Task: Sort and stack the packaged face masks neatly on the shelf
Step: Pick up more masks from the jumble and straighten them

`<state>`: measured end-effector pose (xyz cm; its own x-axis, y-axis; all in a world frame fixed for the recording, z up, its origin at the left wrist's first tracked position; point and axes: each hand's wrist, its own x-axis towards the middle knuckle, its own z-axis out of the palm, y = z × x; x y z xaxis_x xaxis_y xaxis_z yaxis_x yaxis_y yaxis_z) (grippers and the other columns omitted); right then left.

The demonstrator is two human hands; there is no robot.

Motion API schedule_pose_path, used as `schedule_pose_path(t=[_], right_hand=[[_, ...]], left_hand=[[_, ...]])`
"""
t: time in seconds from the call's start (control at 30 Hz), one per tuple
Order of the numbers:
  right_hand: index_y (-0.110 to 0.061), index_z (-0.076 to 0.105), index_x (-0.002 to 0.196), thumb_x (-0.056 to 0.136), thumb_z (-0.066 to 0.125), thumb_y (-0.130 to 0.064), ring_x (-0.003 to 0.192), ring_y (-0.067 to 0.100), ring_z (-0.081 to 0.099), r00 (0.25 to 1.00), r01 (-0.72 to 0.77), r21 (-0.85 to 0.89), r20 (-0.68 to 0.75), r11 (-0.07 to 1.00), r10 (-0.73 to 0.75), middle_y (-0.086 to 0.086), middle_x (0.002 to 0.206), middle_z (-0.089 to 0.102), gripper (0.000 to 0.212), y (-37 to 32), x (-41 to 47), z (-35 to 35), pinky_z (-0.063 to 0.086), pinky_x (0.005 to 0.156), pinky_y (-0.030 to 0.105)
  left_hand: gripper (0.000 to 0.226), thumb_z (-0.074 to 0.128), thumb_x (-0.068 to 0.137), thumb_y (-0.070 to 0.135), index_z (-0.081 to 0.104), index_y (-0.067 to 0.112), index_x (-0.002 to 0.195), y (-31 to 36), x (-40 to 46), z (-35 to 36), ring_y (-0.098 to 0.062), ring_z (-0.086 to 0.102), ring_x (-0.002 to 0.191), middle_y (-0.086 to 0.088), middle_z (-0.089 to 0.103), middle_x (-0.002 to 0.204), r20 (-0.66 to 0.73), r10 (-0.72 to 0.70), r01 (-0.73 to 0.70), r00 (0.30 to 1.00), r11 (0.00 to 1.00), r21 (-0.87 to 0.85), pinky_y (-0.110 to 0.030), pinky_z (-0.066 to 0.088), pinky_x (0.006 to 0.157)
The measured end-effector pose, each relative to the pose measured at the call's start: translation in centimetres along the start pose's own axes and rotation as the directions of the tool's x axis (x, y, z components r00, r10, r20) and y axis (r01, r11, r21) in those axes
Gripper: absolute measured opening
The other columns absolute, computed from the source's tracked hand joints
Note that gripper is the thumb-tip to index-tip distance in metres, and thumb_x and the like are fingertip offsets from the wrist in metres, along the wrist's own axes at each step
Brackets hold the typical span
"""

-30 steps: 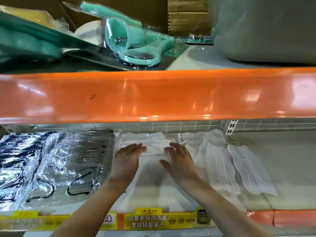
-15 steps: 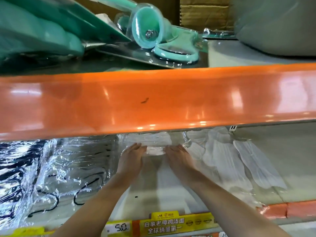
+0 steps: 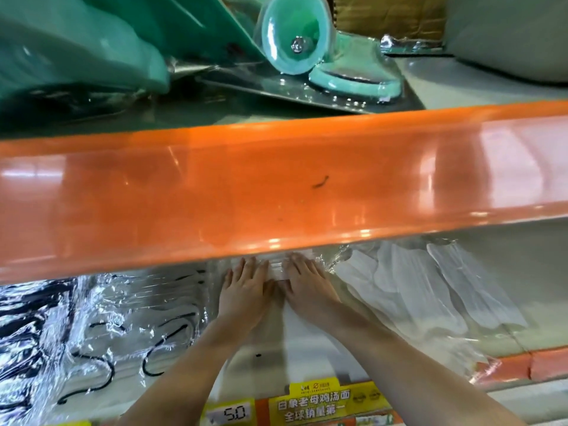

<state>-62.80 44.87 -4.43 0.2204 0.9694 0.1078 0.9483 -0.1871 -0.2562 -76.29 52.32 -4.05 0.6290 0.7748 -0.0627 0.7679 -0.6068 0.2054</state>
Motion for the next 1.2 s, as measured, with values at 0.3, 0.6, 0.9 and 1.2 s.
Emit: schedule_pose_path(t=[0.3,0.6,0.9,1.2], right_hand=[[-0.008,0.060,0.124,0.094,0.049,-0.014,0.127,0.027,0.044,0.992,0.007,0.226,-0.125,0.974,0.022,0.009,0.134,0.053,0.032,2.9,-1.0,-3.0,0.039,0.104,0.040],[-0.011,0.065,0.113,0.087,0.052,-0.005,0.115,0.027,0.053,0.935,-0.195,0.164,-0.268,0.967,0.234,0.005,0.122,0.060,0.030,9.0,-5.8,-5.7,0.041,0.094,0.035],[-0.021,0.033,0.142,0.092,0.050,-0.032,0.139,0.021,0.022,0.897,-0.425,0.180,-0.049,0.887,0.440,-0.001,0.148,0.030,0.053,13.3,-9.7,-6.3,0.019,0.114,0.034],[-0.029,0.014,0.151,0.089,0.044,-0.055,0.146,0.010,-0.006,0.951,-0.306,0.158,0.094,0.939,0.294,-0.009,0.160,0.005,0.073,14.5,-11.2,-5.8,-0.007,0.119,0.036]], left_hand=[[0.044,0.035,0.087,0.025,0.061,0.004,0.115,4.2,0.1,-0.2,-0.042,0.052,0.120,-0.018,0.060,0.122,-0.226,0.049,-0.073,0.973,0.993,-0.097,-0.057,0.043,0.095],[0.042,0.038,0.076,0.023,0.069,0.010,0.101,13.4,-0.8,1.2,-0.029,0.062,0.101,-0.005,0.068,0.102,-0.307,0.274,-0.338,0.911,0.924,-0.179,-0.040,0.054,0.072],[0.045,0.042,0.094,0.025,0.045,0.012,0.137,20.7,-1.2,2.3,-0.023,0.040,0.128,-0.007,0.050,0.137,-0.093,0.105,-0.135,0.990,0.895,-0.426,-0.030,0.030,0.105],[0.039,0.051,0.095,0.015,0.046,0.008,0.133,22.8,0.3,1.8,-0.019,0.055,0.109,-0.010,0.058,0.125,0.033,-0.141,0.120,0.990,0.675,-0.728,-0.020,0.037,0.082]])
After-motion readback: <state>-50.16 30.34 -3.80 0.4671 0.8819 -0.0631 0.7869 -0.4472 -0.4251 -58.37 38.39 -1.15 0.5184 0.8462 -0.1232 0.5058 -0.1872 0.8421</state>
